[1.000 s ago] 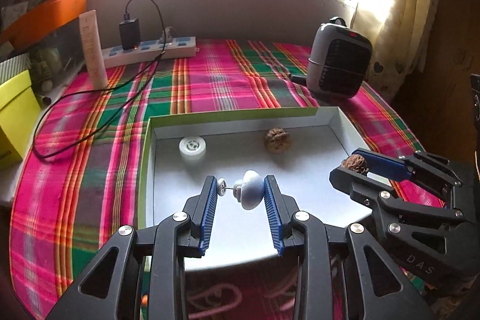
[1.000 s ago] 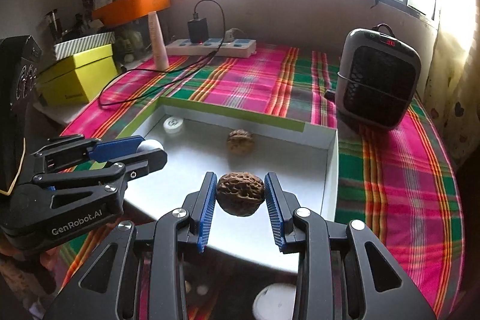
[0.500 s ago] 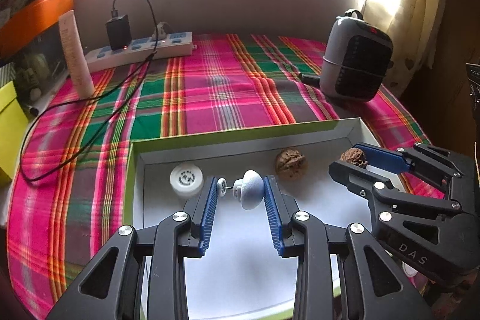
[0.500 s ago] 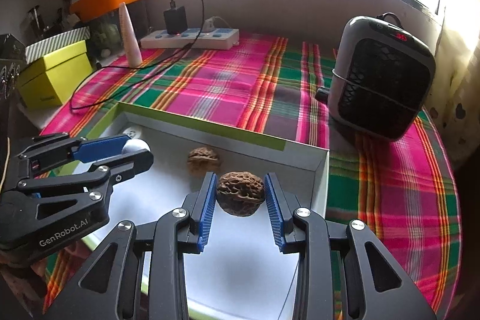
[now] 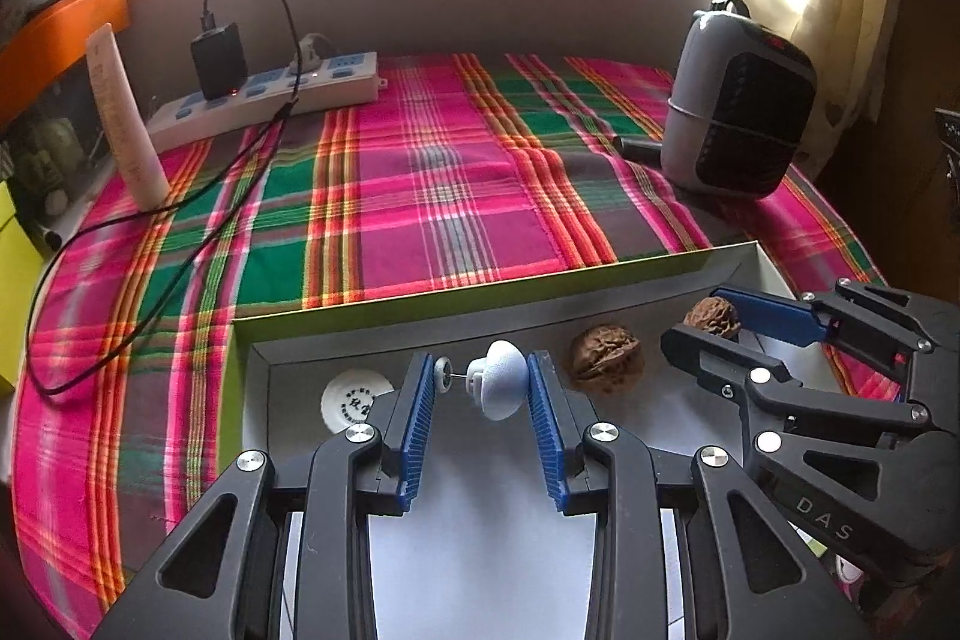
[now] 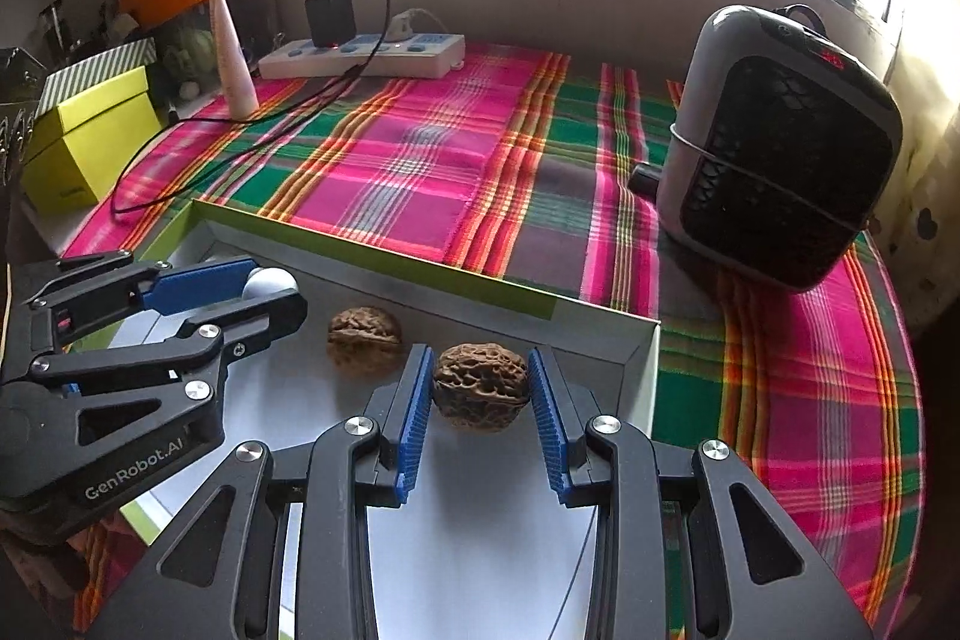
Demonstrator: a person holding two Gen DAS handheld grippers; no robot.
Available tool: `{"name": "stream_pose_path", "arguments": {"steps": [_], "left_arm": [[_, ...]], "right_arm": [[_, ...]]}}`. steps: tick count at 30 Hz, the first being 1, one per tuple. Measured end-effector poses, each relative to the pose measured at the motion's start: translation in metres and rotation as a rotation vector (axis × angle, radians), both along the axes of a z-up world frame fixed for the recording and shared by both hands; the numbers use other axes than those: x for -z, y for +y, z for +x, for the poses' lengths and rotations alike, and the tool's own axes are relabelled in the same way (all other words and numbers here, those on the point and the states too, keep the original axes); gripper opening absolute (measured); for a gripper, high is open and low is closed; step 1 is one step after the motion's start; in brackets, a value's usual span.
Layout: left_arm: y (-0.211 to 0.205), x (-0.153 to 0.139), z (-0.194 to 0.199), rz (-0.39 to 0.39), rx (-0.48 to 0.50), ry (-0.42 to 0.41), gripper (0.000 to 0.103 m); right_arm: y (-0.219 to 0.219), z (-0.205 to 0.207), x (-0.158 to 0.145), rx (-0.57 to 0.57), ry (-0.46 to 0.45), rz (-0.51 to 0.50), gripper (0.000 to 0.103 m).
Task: Organize objects
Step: 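Lower the knob into the tray and open the left tool while the right tool releases the walnut beside it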
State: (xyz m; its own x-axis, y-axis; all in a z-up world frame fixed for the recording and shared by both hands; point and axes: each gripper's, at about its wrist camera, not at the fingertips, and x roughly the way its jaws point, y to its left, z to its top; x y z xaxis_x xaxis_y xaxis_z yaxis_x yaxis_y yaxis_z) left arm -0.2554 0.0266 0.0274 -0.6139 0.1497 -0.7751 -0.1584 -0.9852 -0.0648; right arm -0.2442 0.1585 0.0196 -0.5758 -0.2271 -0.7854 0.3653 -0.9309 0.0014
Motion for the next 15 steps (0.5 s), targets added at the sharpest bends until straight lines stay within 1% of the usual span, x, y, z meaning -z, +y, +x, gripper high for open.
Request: {"name": "stream_pose_path", "arguments": {"steps": [15], "left_arm": [[0.0027,0.0048,-0.0067,-0.023,0.006,-0.024,0.030]], "right_arm": [[-0.0045,-0.0051,0.0049,-0.001,-0.040,0.033,0.034]]}}
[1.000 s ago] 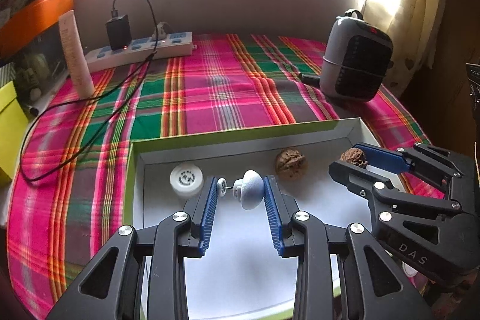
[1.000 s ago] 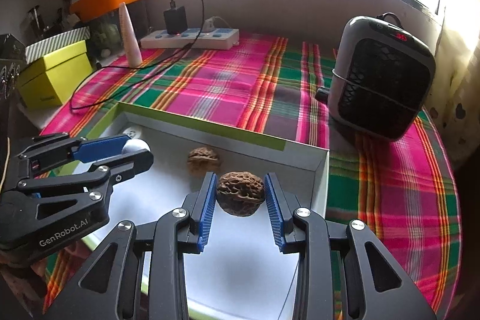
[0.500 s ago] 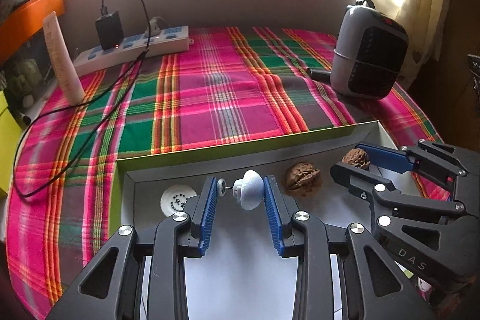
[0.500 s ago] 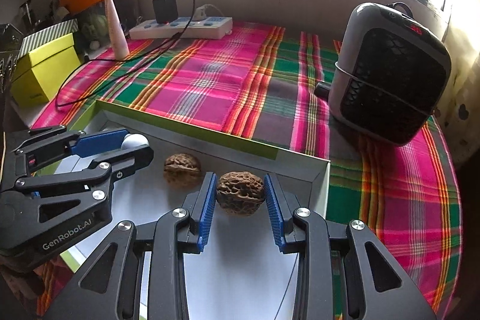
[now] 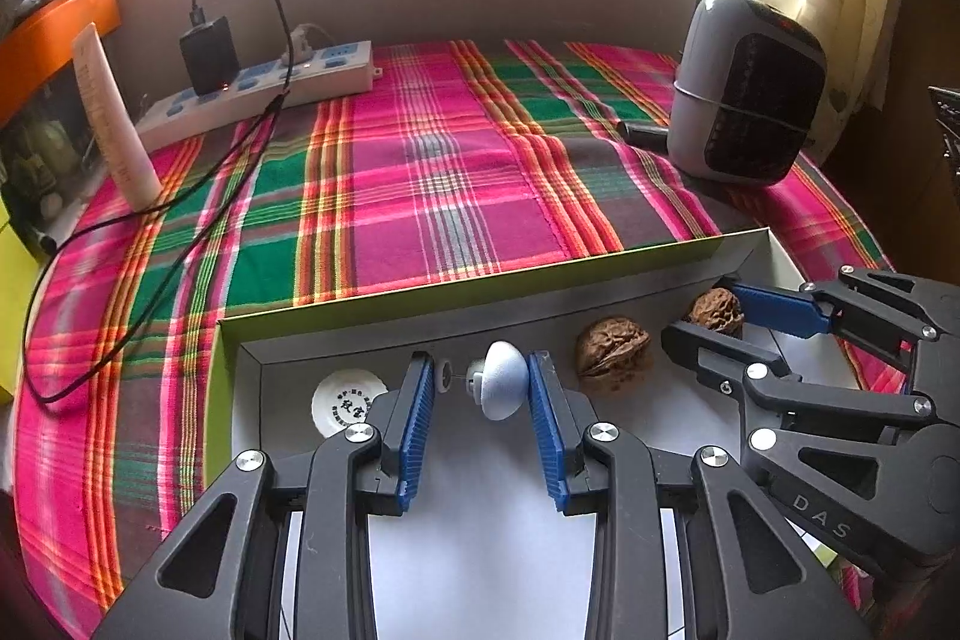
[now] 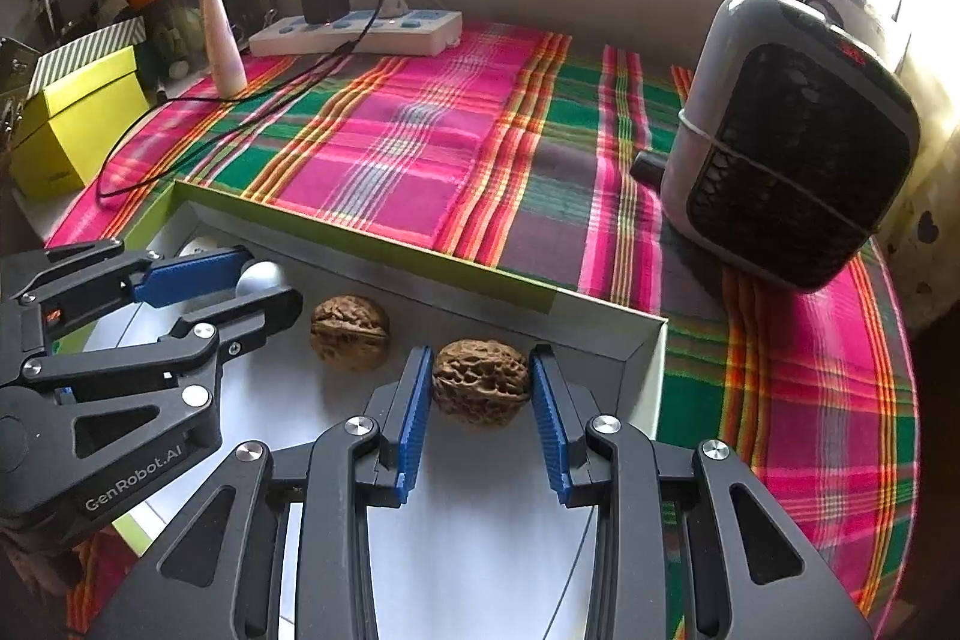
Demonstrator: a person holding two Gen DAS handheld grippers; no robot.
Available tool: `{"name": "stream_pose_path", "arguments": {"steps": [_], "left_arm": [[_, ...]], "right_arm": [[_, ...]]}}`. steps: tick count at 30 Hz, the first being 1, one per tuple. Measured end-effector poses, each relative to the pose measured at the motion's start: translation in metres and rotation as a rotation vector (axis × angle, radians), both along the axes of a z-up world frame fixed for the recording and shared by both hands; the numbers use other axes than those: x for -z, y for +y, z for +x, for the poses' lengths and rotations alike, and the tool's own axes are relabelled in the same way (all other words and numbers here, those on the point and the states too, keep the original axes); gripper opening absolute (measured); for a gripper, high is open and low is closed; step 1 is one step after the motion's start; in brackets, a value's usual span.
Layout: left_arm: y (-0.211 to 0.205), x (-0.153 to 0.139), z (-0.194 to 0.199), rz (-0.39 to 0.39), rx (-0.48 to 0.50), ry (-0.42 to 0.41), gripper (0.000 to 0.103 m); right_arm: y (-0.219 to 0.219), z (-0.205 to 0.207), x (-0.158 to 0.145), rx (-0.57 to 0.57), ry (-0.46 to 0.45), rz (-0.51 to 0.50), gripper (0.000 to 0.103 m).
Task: Organize objects
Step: 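Lower the knob into the tray and open the left tool while the right tool releases the walnut beside it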
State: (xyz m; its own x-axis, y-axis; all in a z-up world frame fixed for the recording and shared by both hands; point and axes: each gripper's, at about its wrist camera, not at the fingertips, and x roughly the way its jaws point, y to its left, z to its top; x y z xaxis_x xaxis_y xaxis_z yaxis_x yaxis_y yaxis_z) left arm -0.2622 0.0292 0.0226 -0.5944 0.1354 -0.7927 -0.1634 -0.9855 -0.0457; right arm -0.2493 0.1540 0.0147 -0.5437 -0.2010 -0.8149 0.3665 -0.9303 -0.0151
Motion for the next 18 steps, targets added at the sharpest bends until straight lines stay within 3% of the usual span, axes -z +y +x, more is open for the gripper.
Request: {"name": "stream_pose_path", "arguments": {"steps": [18], "left_arm": [[0.0003,0.0044,-0.0002,0.000,-0.006,-0.020,0.031]], "right_arm": [[-0.0003,-0.0008,0.0003,0.005,-0.004,0.011,0.034]]}}
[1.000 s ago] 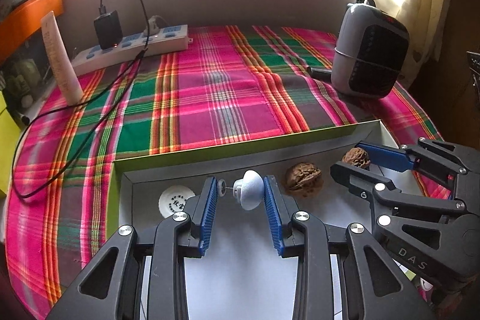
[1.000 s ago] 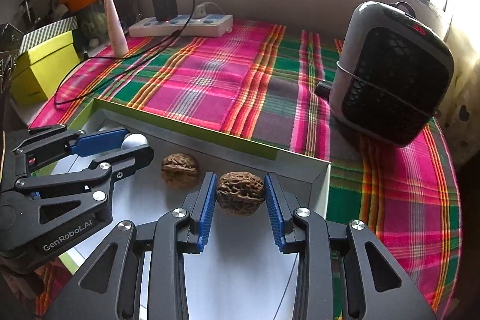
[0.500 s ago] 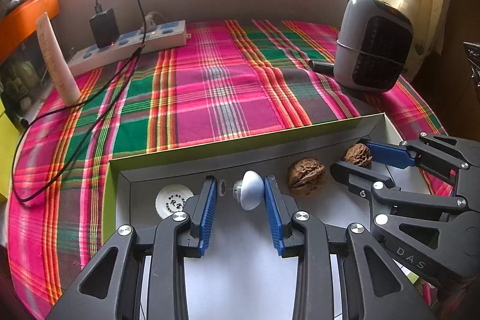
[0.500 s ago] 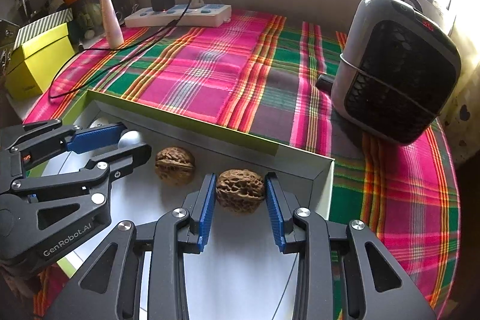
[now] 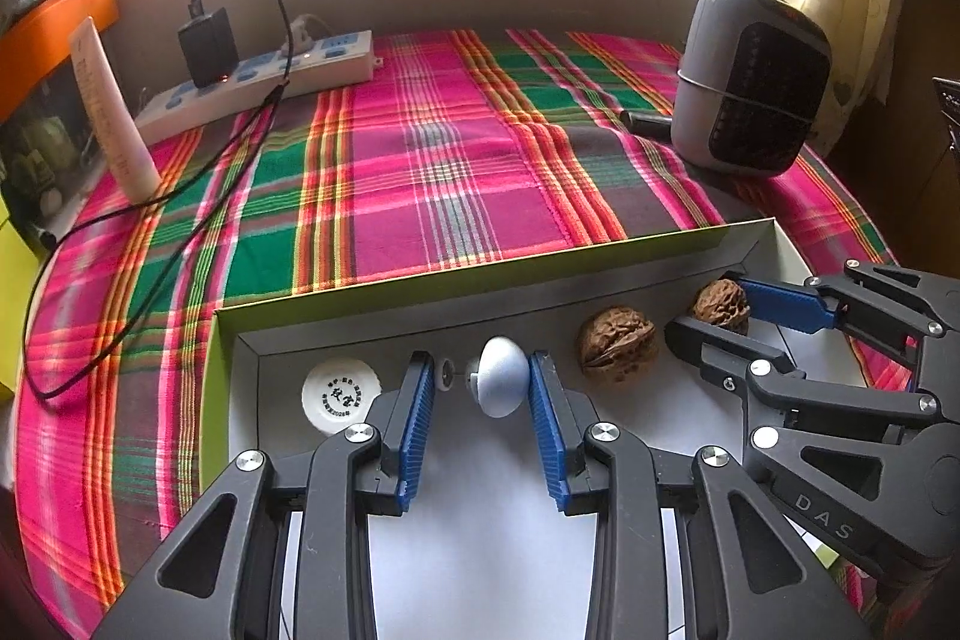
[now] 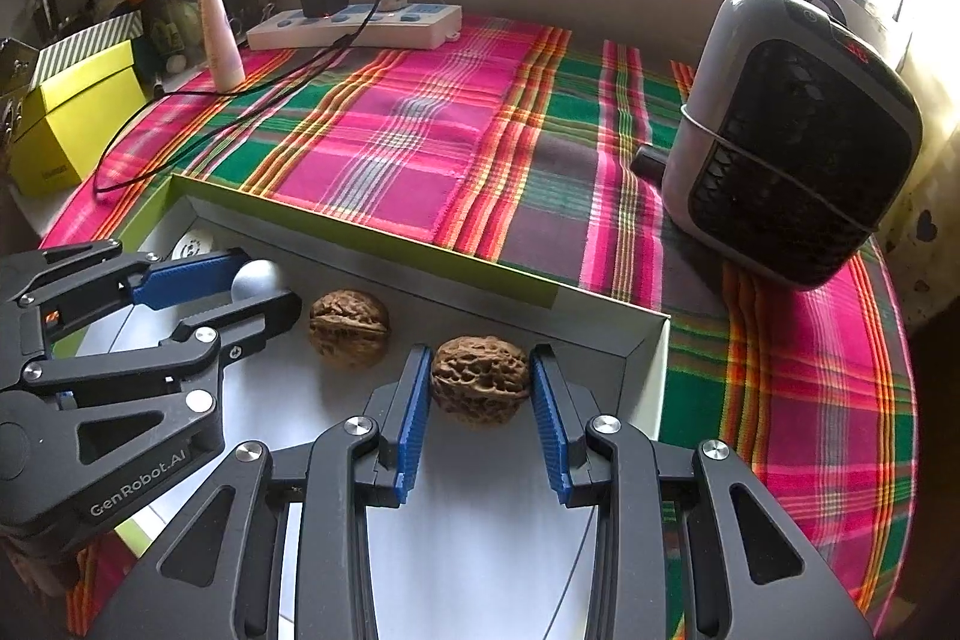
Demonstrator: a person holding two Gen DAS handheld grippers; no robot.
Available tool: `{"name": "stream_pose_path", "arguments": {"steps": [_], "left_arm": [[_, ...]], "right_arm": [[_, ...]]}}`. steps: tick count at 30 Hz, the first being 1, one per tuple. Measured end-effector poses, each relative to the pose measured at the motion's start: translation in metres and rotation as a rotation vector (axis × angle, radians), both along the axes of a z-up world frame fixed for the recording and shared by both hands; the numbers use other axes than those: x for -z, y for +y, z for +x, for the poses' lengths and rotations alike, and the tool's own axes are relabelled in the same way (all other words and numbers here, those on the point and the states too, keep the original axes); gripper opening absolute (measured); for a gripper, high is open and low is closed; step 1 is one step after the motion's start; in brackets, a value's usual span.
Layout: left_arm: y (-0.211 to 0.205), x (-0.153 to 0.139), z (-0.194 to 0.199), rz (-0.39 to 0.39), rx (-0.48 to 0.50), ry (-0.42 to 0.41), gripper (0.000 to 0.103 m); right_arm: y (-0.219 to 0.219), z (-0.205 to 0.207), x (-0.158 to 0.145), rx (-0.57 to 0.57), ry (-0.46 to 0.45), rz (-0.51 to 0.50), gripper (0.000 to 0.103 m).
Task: Organize objects
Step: 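Lower the knob into the tray and open the left tool while the right tool releases the walnut beside it, then withdraw both open tools from the tray back over the table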
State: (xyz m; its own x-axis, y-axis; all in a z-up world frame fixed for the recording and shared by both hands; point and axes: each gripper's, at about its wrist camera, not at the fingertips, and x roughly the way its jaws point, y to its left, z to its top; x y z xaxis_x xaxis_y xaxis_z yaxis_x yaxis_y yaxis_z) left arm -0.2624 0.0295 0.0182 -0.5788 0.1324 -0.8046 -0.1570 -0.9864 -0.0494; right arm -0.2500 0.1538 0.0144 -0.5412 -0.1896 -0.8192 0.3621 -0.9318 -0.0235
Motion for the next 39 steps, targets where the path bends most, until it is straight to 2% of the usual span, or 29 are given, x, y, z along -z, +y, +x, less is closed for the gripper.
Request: {"name": "stream_pose_path", "arguments": {"steps": [2,4,6,9,21,39], "left_arm": [[-0.001,0.000,0.001,0.002,-0.004,-0.003,0.031],[-0.001,-0.001,0.002,0.001,-0.001,0.001,0.032],[-0.001,-0.002,0.003,0.006,-0.001,0.001,0.034],[-0.002,-0.004,0.004,0.014,-0.002,0.005,0.037],[-0.005,-0.014,0.020,0.034,-0.013,0.024,0.040],[-0.009,-0.038,0.076,0.042,-0.015,0.104,0.040]], "right_arm": [[0.002,0.000,-0.001,0.005,0.006,-0.006,0.035],[0.002,0.001,-0.002,0.012,0.009,-0.007,0.043],[0.003,0.002,-0.004,0.012,0.012,-0.012,0.045],[0.002,0.003,-0.006,0.016,0.019,-0.007,0.045],[0.004,0.021,-0.015,0.025,0.049,-0.032,0.046],[0.013,0.072,-0.032,0.073,0.098,-0.099,0.046]]}}
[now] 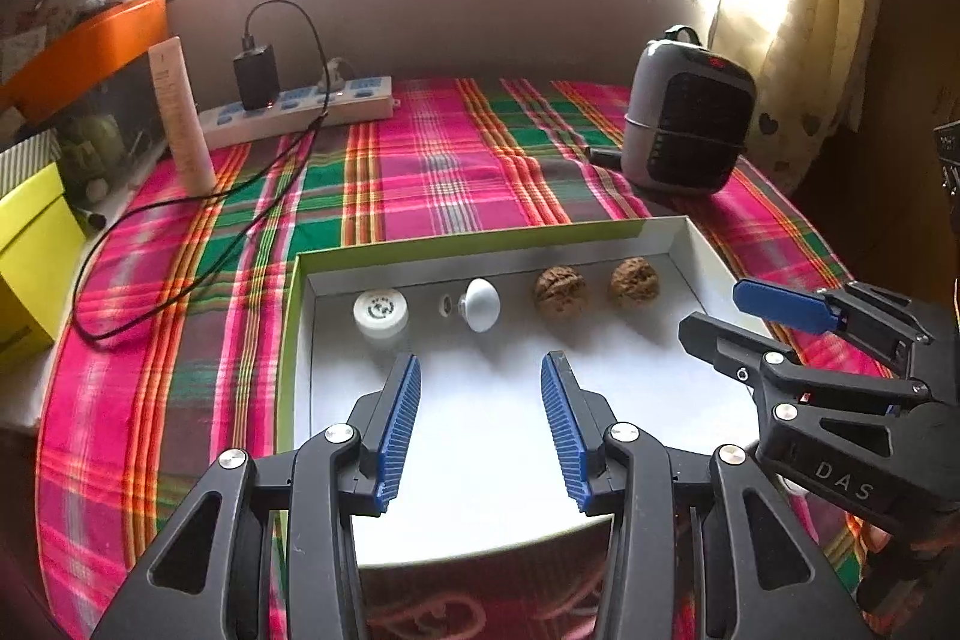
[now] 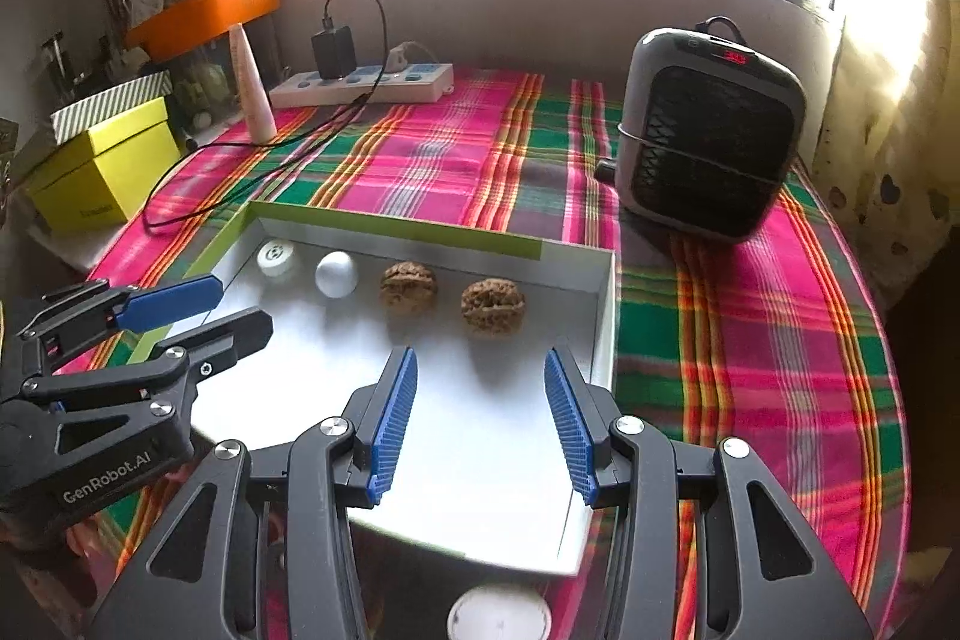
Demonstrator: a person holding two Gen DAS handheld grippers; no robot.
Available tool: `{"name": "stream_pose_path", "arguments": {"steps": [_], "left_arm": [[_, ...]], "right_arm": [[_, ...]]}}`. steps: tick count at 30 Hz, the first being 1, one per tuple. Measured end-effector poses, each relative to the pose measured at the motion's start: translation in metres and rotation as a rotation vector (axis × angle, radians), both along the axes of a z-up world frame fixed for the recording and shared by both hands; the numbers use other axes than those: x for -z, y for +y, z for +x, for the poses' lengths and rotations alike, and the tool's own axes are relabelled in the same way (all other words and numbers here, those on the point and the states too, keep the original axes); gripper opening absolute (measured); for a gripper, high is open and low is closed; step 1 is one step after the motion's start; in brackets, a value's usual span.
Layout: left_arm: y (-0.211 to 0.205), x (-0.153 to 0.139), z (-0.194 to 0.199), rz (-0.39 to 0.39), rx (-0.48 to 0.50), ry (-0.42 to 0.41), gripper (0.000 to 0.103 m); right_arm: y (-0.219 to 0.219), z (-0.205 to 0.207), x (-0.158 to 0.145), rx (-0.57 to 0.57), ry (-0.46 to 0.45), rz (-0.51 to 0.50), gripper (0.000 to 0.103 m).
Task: Organize objects
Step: 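Withdraw both open tools from the tray back over the table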
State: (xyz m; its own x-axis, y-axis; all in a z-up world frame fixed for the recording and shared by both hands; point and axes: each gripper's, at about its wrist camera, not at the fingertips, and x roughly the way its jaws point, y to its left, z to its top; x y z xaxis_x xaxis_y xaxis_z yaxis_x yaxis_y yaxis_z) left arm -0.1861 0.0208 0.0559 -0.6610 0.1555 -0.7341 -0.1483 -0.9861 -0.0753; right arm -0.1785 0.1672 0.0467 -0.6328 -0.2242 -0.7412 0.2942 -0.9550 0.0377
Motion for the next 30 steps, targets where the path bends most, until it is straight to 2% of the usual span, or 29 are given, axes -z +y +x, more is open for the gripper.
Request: {"name": "stream_pose_path", "arguments": {"steps": [18,30], "left_arm": [[-0.015,0.005,0.051,0.040,-0.016,0.010,0.041],[-0.040,0.009,0.080,0.061,-0.047,0.015,0.043]], "right_arm": [[0.011,0.054,-0.001,0.006,0.045,-0.034,0.046],[0.017,0.081,0.003,-0.002,0.061,-0.044,0.046]]}}
